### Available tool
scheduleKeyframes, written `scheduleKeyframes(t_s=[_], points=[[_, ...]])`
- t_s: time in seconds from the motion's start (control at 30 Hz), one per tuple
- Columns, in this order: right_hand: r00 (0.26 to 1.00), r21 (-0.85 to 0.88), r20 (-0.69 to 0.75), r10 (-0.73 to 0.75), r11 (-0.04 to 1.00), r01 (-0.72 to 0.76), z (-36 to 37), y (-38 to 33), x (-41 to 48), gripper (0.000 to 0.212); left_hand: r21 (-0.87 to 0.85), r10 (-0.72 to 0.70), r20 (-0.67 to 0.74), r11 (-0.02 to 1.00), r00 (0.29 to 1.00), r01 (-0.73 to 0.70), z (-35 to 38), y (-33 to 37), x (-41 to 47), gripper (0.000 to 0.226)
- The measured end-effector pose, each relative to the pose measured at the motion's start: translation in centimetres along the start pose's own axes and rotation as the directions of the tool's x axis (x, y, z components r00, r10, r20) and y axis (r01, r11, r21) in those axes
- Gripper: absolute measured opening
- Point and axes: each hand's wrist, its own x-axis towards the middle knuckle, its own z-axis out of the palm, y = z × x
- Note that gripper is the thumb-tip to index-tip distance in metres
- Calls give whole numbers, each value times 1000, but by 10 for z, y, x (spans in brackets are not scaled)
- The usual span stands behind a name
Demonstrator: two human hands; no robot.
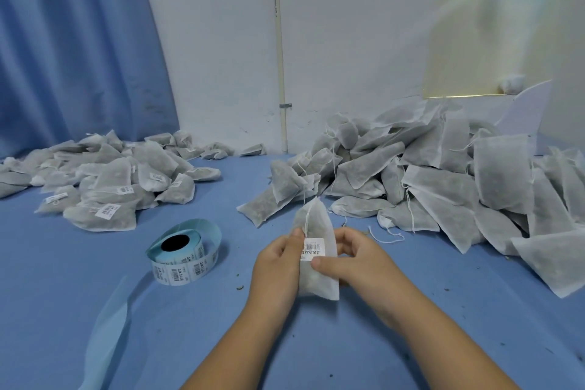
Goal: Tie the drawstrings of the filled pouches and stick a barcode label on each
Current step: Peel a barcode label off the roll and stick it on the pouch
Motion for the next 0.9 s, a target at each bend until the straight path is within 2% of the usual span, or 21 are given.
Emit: scheduleKeyframes(t_s=[0.1,0.2,0.3,0.37,0.47,0.57,0.67,0.77,0.9], points=[[999,74,37,-9,997,6,2,-4,-2,31,65,15,-19,998,1000,-13,-10,13,-5,38],[994,182,101,37,982,-55,11,-9,-1,35,191,114,-9,975,993,-110,-30,34,-9,38],[986,219,152,69,971,-102,29,-18,4,25,221,175,45,958,983,-181,-56,59,-14,29],[990,202,137,46,977,-73,46,-26,10,15,261,116,135,954,984,-148,-76,72,-18,20],[996,116,93,-13,993,2,74,-40,21,16,343,-117,284,939,952,13,-112,83,-21,26],[991,115,122,-47,993,33,104,-49,35,16,227,-192,329,966,925,120,-149,89,-19,31],[987,125,154,-35,992,15,137,-55,51,18,112,-161,239,984,958,137,-181,91,-8,33],[989,95,146,-21,995,7,161,-57,65,15,19,-140,92,990,986,139,-210,90,12,21],[991,53,136,-16,999,8,174,-51,79,16,-143,-125,-91,983,988,111,-249,95,51,14]])
